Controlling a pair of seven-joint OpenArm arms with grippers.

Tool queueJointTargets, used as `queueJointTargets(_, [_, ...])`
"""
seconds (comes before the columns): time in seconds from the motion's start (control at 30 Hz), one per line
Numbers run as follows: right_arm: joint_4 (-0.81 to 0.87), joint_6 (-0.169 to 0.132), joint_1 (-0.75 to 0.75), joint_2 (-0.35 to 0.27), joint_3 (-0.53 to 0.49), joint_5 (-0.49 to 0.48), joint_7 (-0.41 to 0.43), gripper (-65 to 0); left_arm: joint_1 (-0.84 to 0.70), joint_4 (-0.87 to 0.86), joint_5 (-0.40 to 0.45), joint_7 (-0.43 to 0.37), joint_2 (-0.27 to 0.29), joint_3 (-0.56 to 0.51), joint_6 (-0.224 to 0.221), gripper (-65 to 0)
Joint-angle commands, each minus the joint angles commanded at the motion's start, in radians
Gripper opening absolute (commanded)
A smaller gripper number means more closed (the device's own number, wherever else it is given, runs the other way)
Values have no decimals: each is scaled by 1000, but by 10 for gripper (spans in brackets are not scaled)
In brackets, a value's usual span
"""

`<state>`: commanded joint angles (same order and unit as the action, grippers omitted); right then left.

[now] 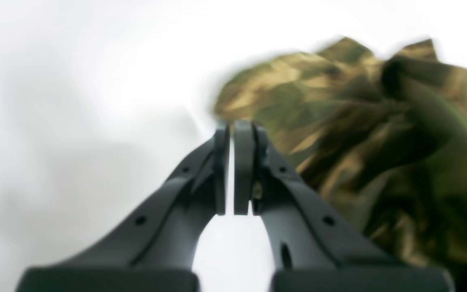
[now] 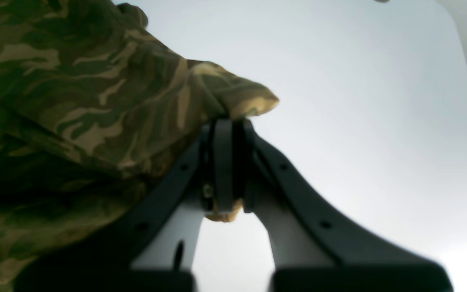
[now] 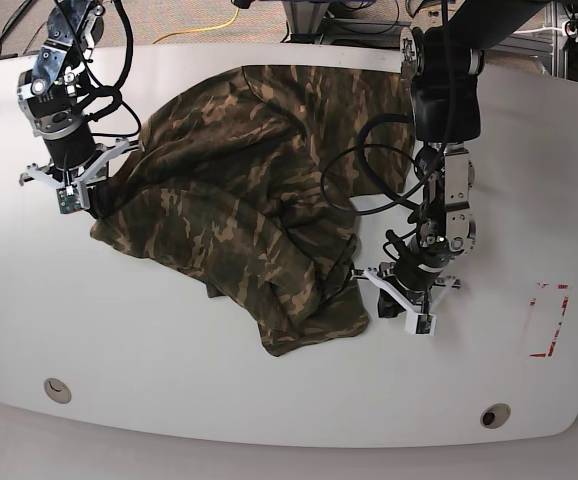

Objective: Layout the t-shirt on the table in an organized manner, then fold the t-shirt properly
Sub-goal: 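Hold the shirt with the right gripper and drag the left gripper's fabric outward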

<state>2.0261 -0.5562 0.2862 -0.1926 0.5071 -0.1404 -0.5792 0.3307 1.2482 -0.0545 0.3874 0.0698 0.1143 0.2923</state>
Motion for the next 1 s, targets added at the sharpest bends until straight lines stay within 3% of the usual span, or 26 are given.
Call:
queueJointTargets(0.23, [0, 0, 0, 0, 0, 0, 0, -645, -61, 135, 0, 57, -2, 37, 0, -650])
queueJointTargets(0.5, [0, 0, 0, 2, -3, 0, 0, -645, -52, 74, 2, 60, -17, 37, 0, -643])
queueJointTargets(0.6, [0, 0, 0, 2, -3, 0, 0, -645, -20, 25, -6, 60, -15, 37, 0, -567])
queueJointTargets(0.67, [0, 0, 0, 2, -3, 0, 0, -645, -8, -5, -37, 60, -15, 37, 0, -474])
queueJointTargets(0.73, [-2, 0, 0, 2, -3, 0, 0, -645, 2, -38, -103, 57, -15, 37, 0, -325])
queueJointTargets(0.83, [-2, 0, 0, 2, -3, 0, 0, -645, 9, -74, -176, 25, -15, 37, -3, -181])
queueJointTargets(1.0, [-2, 0, 0, 2, -3, 0, 0, -645, 58, -184, -233, 3, -15, 37, -3, -182])
